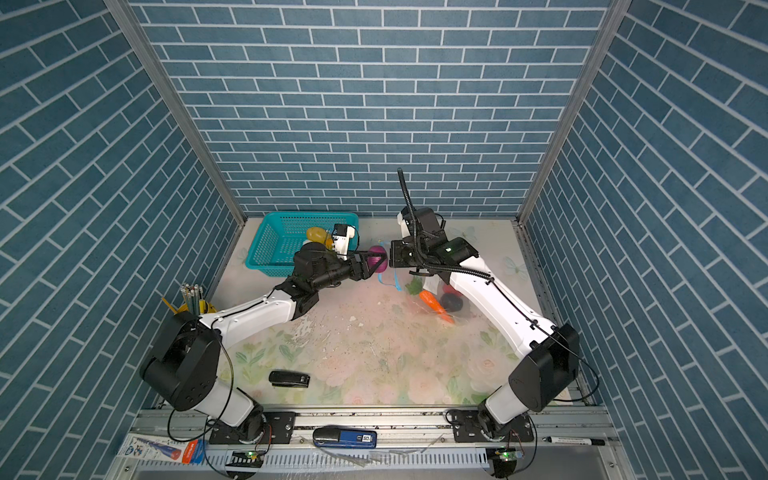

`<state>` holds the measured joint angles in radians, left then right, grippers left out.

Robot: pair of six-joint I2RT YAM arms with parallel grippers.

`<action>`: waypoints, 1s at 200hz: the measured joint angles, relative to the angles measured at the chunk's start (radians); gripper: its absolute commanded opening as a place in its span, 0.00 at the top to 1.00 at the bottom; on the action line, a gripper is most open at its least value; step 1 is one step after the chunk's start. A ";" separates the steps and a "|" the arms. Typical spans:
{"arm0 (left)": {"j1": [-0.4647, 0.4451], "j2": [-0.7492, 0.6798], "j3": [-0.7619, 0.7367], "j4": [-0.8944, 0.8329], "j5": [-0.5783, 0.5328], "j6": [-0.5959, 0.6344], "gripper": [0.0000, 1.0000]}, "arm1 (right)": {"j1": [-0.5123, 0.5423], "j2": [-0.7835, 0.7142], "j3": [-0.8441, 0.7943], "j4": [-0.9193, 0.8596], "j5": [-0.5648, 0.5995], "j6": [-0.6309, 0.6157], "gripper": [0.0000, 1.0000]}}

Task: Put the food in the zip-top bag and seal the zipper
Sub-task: 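Carry the onion with the left gripper over the bag mouth near the right gripper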

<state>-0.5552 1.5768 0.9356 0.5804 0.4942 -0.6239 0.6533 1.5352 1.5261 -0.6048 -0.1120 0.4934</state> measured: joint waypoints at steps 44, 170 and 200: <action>-0.008 0.019 -0.005 0.009 -0.002 -0.010 0.56 | 0.000 0.000 0.000 0.000 -0.003 0.000 1.00; -0.041 0.019 -0.005 -0.021 -0.027 0.035 0.54 | 0.000 0.000 0.000 0.002 -0.008 0.000 1.00; -0.044 0.019 -0.005 -0.060 -0.041 0.068 0.54 | 0.000 0.000 0.000 0.005 -0.008 0.000 1.00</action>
<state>-0.5991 1.5955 0.9306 0.5201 0.4534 -0.5560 0.6533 1.5352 1.5261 -0.5999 -0.1204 0.4934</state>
